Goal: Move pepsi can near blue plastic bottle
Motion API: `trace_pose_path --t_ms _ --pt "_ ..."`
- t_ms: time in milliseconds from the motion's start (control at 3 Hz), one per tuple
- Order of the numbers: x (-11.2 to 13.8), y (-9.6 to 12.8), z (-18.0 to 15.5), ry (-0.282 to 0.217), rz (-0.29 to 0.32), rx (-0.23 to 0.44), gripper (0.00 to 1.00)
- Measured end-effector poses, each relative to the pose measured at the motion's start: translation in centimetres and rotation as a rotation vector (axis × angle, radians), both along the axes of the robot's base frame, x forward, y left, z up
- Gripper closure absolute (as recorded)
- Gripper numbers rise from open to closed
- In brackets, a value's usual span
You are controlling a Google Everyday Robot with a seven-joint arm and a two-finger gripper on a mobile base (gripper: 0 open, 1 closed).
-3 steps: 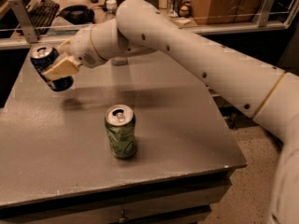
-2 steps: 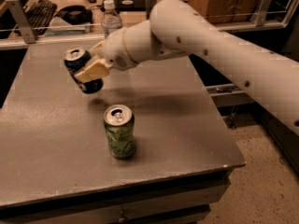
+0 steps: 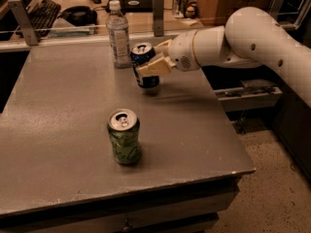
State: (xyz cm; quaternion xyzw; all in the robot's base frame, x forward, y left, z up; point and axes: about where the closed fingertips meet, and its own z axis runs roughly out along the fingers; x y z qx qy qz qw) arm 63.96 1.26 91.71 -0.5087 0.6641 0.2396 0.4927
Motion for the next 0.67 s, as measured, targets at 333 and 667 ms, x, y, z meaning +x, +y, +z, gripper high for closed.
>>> trace_pose_path --t_ms 333,667 --pt "2.6 -2.0 0.4 -0.013 -0.030 0.025 1.00" --pt "5.0 -1.8 0.9 -0.023 -0.022 0.050 1.00"
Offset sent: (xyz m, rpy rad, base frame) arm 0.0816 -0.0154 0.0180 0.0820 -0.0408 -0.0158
